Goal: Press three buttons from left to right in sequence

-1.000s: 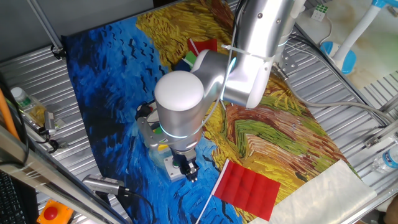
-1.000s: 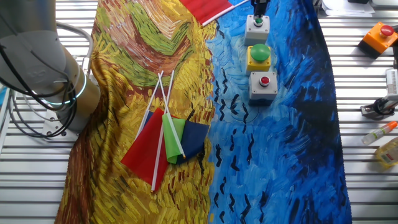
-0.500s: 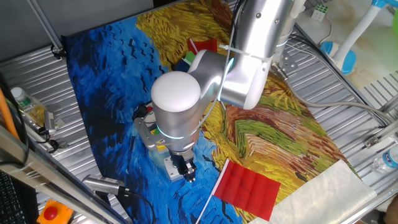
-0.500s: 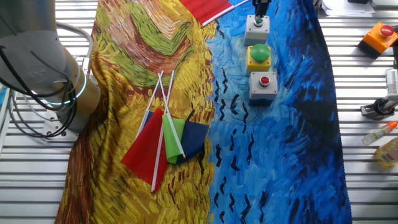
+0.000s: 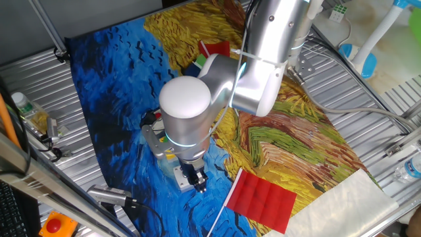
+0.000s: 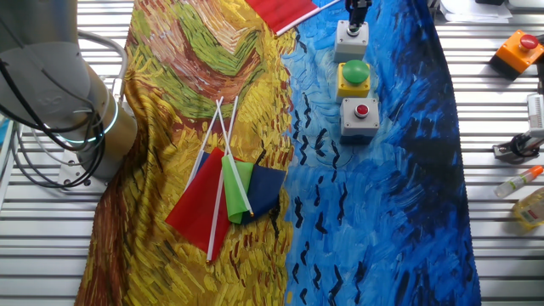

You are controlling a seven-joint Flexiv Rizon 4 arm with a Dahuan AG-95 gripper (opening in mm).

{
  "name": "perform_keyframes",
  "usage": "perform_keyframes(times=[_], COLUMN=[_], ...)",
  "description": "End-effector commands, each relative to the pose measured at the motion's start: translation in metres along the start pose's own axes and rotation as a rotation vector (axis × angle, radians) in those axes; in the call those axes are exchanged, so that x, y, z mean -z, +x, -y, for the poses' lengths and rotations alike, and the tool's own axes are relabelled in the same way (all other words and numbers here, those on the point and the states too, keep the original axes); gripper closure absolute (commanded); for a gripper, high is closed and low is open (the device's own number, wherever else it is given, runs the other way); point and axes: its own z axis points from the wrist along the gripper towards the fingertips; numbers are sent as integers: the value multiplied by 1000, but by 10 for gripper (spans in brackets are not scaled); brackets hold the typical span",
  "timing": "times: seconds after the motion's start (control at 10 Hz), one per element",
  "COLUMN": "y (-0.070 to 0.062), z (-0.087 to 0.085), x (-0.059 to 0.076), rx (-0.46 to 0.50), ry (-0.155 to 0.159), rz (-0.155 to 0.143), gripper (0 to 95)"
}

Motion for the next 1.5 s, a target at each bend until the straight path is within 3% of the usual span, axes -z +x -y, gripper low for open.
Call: perform_keyframes(times=[0.1,0.8,1.5], y=[1,-1,4], z=[0,0,1], x=[0,-7,12], rx=[-1,-3,2], ry=[1,1,0], rz=[-2,1,11], gripper=[380,380,380])
